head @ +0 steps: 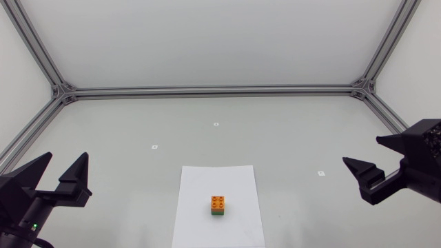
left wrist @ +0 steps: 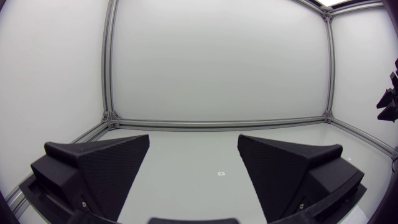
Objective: Pick up the orange 2x2 brick with the right arm and stack it on top of the green 2x2 brick in the center
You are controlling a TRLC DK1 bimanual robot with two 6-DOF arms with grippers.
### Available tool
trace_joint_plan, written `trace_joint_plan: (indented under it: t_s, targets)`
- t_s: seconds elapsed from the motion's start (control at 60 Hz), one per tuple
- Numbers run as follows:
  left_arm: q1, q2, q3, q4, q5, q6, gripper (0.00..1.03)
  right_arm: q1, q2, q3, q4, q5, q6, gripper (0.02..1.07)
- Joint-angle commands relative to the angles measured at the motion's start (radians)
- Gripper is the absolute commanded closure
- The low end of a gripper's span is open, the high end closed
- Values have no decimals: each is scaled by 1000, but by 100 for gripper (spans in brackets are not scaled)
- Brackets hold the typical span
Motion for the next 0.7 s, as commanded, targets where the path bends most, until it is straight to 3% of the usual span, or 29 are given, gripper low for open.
trace_joint_plan:
  t_s: [0.0,0.683]
  targets:
    - [5,-8,-41,-15,4,13,4,-55,-37,-64,50,-1,16,7]
    - [5,-8,-41,-15,4,13,4,-33,-354,-413,432,71,312,7]
